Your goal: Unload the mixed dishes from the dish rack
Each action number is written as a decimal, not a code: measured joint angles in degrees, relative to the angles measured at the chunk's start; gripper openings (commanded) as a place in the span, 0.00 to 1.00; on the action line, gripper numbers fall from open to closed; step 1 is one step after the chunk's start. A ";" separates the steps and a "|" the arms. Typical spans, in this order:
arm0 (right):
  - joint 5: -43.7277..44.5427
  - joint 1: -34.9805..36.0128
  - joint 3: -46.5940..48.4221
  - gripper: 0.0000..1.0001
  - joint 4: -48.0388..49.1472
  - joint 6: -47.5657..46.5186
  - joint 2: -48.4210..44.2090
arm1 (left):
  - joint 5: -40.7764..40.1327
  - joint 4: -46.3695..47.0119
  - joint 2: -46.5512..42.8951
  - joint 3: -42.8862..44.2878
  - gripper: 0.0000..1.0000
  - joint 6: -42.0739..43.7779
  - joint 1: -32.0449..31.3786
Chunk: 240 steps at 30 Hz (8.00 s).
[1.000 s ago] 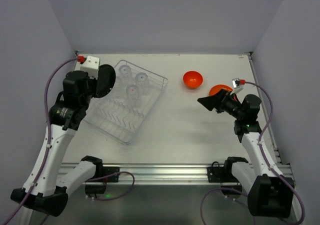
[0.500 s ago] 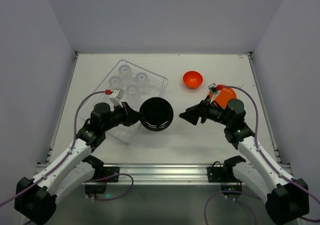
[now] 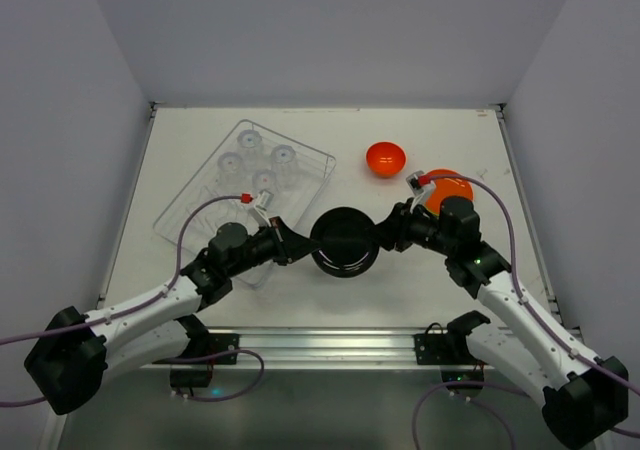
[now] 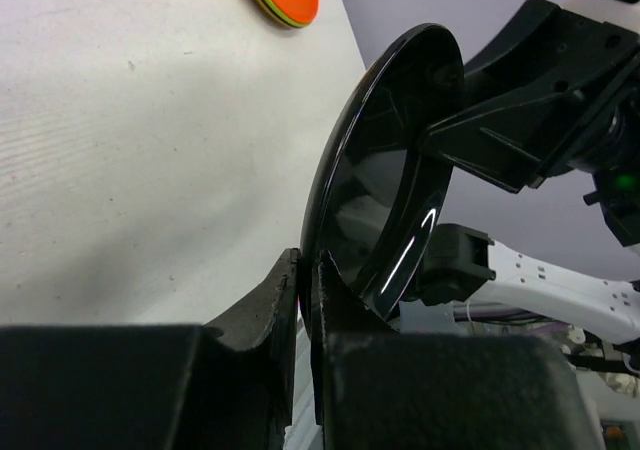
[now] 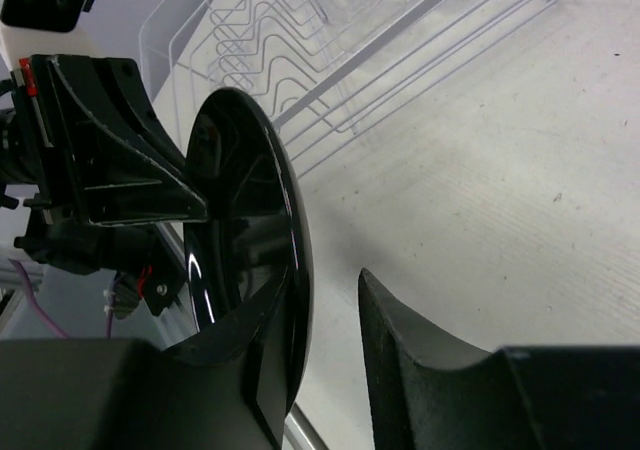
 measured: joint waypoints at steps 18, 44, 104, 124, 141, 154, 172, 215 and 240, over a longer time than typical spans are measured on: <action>12.13 -5.49 0.07 0.00 -7.89 2.10 -3.74 | -21.57 -26.99 -10.99 14.62 1.00 14.58 -0.52; 26.16 -46.45 3.91 0.18 0.13 23.80 29.40 | -44.24 -55.06 -28.94 16.85 1.00 27.76 -0.35; 15.28 -14.40 0.81 0.99 -12.83 2.34 -24.48 | -39.58 -52.76 16.50 39.82 1.00 37.86 12.92; 6.49 -14.40 -0.57 0.99 -10.25 1.44 -23.34 | -21.38 -46.16 37.83 47.39 0.97 42.86 20.33; 5.25 -14.40 -1.09 0.99 -9.31 1.27 -21.86 | -21.64 -45.92 40.61 48.00 0.11 44.44 20.33; 4.85 -14.40 -1.20 0.99 -8.37 1.29 -20.11 | -17.97 -47.47 25.68 49.31 0.00 45.20 20.33; -20.96 -8.55 -12.26 0.94 34.86 23.52 -5.57 | 9.68 -8.41 -3.45 16.50 0.00 8.22 11.17; 23.58 5.42 38.27 0.00 -22.84 -6.51 28.37 | -52.30 -60.92 -13.14 33.83 1.00 23.39 0.44; 36.54 15.98 61.24 0.42 -49.90 -10.82 67.84 | -62.16 -67.23 -17.40 25.66 1.00 29.05 0.44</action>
